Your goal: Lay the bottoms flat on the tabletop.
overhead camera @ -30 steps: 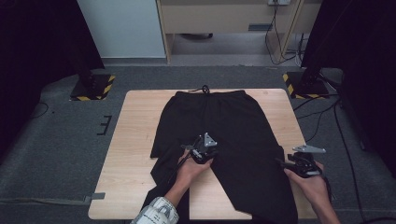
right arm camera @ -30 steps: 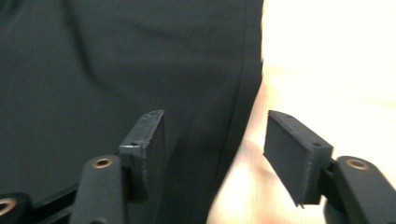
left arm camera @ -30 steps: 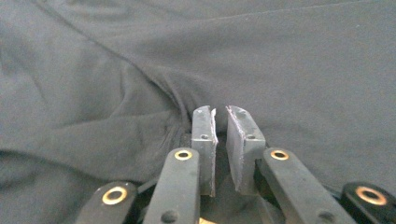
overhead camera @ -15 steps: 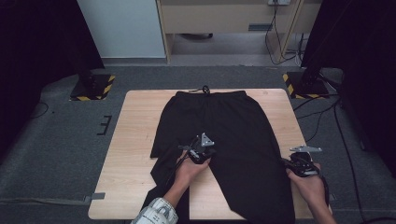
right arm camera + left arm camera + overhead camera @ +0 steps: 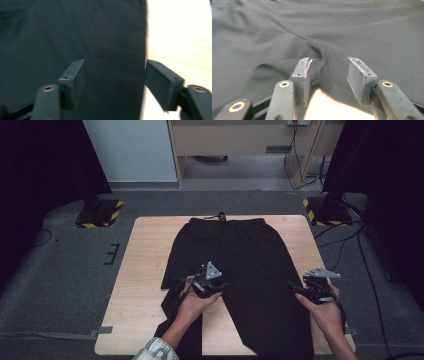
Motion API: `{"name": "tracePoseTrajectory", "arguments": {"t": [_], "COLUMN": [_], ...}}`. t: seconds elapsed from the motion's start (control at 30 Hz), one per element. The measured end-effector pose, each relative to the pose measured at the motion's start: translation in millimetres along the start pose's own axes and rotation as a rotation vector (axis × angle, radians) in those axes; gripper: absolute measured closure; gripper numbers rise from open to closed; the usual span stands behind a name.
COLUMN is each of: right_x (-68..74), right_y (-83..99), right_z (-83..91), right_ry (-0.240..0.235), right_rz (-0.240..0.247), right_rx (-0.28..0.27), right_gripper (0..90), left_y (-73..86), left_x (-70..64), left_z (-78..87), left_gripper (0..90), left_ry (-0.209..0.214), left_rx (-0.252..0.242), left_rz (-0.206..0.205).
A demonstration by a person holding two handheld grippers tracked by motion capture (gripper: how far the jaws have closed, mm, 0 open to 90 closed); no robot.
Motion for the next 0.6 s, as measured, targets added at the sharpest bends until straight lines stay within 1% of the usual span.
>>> {"name": "tracePoseTrajectory", "arguments": {"t": [0.07,0.1,0.13,0.17,0.2,0.27,0.3,0.33,0.37,0.4,0.43,0.47,0.5,0.53,0.6], "right_x": [10.7,16.8,22.4,28.6,35.1,47.9,54.6,61.1,69.5,74.4,81.1,86.9,92.7,98.1,108.1], "right_y": [-7.3,-10.6,-13.9,-17.1,-20.1,-25.5,-27.8,-30.0,-32.3,-33.6,-35.4,-37.3,-39.3,-41.7,-46.8], "right_z": [-5.1,-8.8,-12.7,-16.7,-20.8,-28.7,-32.9,-37.2,-41.8,-44.5,-48.0,-51.1,-53.7,-56.1,-60.7], "right_ry": [-0.032,-0.05,-0.067,-0.086,-0.104,-0.127,-0.142,-0.151,-0.163,-0.173,-0.184,-0.187,-0.194,-0.207,-0.233], "right_rz": [0.027,0.038,0.053,0.062,0.069,0.104,0.115,0.124,0.143,0.156,0.158,0.175,0.189,0.198,0.205], "right_rx": [0.004,0.008,0.015,0.015,0.016,0.018,0.025,0.029,0.03,0.032,0.039,0.041,0.041,0.045,0.044], "right_gripper": [26.9,25.6,24.6,24.5,25.4,33.3,35.0,37.8,42.0,43.1,45.3,48.7,52.0,54.2,60.8], "left_y": [7.8,13.1,19.7,27.5,36.4,55.6,65.1,76.5,82.6,89.7,95.1,99.2,102.7,105.7,110.7], "left_x": [10.1,15.5,20.8,26.1,31.3,42.3,48.2,55.5,59.8,64.9,68.7,70.7,71.2,72.0,73.5], "left_z": [17.9,26.9,35.3,43.0,50.1,60.8,64.8,68.3,69.5,70.5,70.9,71.5,71.8,71.8,69.9], "left_gripper": [50.1,48.9,47.8,47.2,46.5,44.3,42.9,42.3,41.6,41.0,39.7,38.5,38.3,38.0,38.1], "left_ry": [-0.022,-0.037,-0.054,-0.08,-0.105,-0.136,-0.15,-0.155,-0.154,-0.147,-0.13,-0.128,-0.144,-0.148,-0.118], "left_rx": [-0.031,-0.034,-0.039,-0.035,-0.032,-0.025,-0.023,-0.021,-0.018,-0.013,-0.007,0.002,0.012,0.023,0.036], "left_rz": [0.036,0.054,0.062,0.067,0.075,0.088,0.103,0.128,0.143,0.167,0.183,0.182,0.17,0.161,0.167]}}
Point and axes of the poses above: each handheld gripper's, and its own axes: z roughly backward along the jaws, y roughly out of its underside, x roughly to its left, the point moved 1 cm from there along -z, roughly forward along the jaws, and after that the axes turned 8 degrees about x, right-handed, at the moved point
